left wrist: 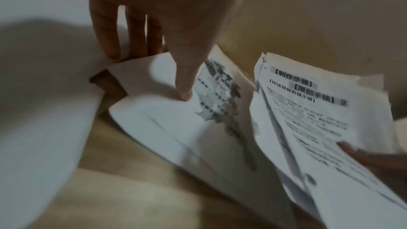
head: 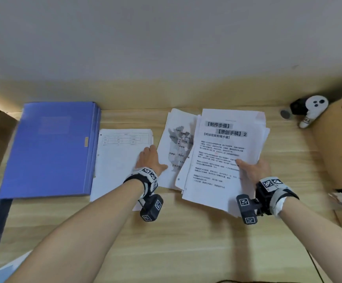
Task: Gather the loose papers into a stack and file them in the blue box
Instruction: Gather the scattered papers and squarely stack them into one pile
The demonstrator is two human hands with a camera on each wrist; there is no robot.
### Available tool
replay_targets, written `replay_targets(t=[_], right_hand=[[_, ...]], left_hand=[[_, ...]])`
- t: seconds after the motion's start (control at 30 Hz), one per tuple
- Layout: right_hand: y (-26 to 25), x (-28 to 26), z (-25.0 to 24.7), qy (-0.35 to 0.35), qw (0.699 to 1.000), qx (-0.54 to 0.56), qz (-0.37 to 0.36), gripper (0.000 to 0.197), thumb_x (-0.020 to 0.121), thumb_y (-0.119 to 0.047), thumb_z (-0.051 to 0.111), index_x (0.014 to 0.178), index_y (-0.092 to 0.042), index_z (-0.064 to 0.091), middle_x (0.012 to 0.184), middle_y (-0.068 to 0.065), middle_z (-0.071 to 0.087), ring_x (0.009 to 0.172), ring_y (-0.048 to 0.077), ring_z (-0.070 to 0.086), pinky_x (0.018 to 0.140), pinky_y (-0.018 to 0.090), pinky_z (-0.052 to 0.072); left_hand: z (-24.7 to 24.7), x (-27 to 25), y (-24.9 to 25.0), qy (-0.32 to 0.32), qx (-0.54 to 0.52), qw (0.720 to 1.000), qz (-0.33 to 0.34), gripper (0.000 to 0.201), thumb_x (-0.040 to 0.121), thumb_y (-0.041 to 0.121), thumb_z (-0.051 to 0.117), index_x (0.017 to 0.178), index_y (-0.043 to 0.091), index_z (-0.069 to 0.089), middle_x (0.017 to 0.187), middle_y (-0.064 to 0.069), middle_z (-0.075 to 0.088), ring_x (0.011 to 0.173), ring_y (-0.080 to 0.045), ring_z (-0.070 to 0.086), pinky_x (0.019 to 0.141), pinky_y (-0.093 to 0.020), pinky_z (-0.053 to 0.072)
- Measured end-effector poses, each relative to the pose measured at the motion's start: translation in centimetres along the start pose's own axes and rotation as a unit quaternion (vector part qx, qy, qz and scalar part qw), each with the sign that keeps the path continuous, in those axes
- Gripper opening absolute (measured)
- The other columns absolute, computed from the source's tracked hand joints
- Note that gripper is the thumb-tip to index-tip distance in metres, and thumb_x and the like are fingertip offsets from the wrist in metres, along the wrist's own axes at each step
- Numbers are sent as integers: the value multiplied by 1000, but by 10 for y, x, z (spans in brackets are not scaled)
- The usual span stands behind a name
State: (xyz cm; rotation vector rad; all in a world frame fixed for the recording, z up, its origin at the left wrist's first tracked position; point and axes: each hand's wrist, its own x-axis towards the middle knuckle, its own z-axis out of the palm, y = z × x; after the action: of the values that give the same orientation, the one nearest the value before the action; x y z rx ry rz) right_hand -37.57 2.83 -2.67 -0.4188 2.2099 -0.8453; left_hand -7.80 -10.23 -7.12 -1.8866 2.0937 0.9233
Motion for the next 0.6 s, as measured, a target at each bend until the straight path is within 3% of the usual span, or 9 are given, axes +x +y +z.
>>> replay_targets(t=[0.1, 0.17, 0.3, 0.37, 0.43, 0.5, 0.6], right_hand=[[26, 22, -22, 0, 997, -67, 24, 51, 78, -21, 80, 118, 4, 63, 115, 23, 68, 93, 32, 65, 81, 39, 52], [39, 30, -29, -5, 990, -135, 34, 52, 77, -21, 80, 119, 5, 62, 116, 24, 67, 100, 36, 66, 79, 35, 52], [51, 39, -33, -6, 975, -219, 26, 46, 76, -20, 79, 115, -1, 62, 112, 22, 69, 87, 30, 61, 70, 32, 45], [51, 41, -33, 25, 975, -222, 4, 53, 66, -23, 81, 111, -6, 60, 108, 17, 68, 86, 29, 60, 71, 36, 50], [54, 42, -33, 72, 972, -223, -25, 74, 53, -29, 85, 118, -8, 55, 121, 16, 60, 105, 32, 58, 86, 42, 53], [52, 37, -32, 106, 968, -220, -51, 91, 59, -24, 87, 135, -6, 41, 139, 18, 43, 127, 36, 40, 104, 45, 37], [41, 30, -27, 118, 968, -195, -101, 88, 68, -19, 84, 139, -3, 35, 143, 18, 36, 132, 36, 33, 111, 45, 29]], left_hand=[[10, 1, -1, 5, -5, 1000, -8, 65, 78, 42, 76, 126, 11, 44, 125, -9, 57, 115, -30, 54, 86, -42, 49], [11, 1, -3, -7, -16, 1000, -18, 57, 80, 44, 73, 119, 11, 49, 119, -10, 62, 108, -31, 59, 84, -41, 51], [11, -2, 1, -22, -32, 999, -38, 52, 81, 42, 72, 119, 9, 60, 120, -7, 65, 107, -31, 62, 84, -36, 51], [12, -5, 2, 1, -62, 998, -32, 28, 80, 37, 71, 94, 13, 65, 105, -8, 70, 87, -26, 64, 70, -31, 52], [11, -10, 3, 35, -109, 993, -30, 13, 83, 27, 67, 81, 16, 60, 95, -11, 72, 74, -23, 58, 60, -27, 42], [6, -19, 6, 79, -183, 980, -27, 11, 87, 20, 63, 93, 11, 65, 97, -10, 71, 77, -24, 60, 64, -26, 41], [-17, -31, 8, 154, -257, 954, -14, 16, 91, 17, 60, 102, 9, 67, 99, -8, 71, 85, -28, 64, 71, -27, 44]])
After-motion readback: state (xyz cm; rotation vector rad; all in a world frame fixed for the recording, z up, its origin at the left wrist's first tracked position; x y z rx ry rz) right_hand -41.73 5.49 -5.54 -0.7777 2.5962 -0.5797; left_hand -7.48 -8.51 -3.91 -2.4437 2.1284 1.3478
